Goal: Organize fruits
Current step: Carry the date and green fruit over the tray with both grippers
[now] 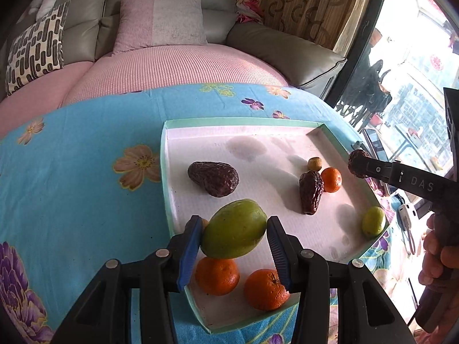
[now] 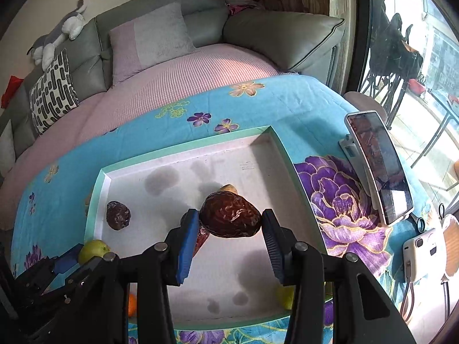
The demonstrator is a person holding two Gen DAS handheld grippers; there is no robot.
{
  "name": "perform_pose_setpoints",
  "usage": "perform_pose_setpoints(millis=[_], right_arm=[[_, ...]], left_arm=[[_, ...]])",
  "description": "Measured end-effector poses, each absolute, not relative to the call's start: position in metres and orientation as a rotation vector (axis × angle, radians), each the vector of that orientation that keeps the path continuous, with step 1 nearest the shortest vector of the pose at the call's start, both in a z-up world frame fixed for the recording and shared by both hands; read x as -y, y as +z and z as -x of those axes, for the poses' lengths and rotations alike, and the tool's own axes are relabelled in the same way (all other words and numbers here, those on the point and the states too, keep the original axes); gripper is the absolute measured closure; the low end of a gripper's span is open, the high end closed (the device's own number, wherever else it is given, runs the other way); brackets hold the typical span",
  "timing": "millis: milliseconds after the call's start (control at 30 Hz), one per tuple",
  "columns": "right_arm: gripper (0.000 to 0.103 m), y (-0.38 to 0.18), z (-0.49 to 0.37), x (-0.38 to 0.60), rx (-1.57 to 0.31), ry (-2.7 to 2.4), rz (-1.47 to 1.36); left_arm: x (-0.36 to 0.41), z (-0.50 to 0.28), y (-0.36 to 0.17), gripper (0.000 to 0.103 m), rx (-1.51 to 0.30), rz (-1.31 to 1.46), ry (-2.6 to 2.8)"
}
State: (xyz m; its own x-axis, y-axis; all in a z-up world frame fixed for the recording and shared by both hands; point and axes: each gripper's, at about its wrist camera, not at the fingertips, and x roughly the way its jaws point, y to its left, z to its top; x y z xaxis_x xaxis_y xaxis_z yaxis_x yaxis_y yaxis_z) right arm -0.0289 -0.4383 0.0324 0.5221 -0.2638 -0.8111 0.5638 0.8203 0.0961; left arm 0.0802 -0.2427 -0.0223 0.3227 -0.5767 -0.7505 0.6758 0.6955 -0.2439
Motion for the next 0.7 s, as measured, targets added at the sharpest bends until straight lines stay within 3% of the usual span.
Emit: perform_pose_setpoints(millis=[700], right_arm=[[0.056,-0.006,0.013,0.439,-1.033,-0.496,-0.357]], left_arm=[[0.257,-0.081,-0.035,0.054,-0.922,-0.181,-0.819]])
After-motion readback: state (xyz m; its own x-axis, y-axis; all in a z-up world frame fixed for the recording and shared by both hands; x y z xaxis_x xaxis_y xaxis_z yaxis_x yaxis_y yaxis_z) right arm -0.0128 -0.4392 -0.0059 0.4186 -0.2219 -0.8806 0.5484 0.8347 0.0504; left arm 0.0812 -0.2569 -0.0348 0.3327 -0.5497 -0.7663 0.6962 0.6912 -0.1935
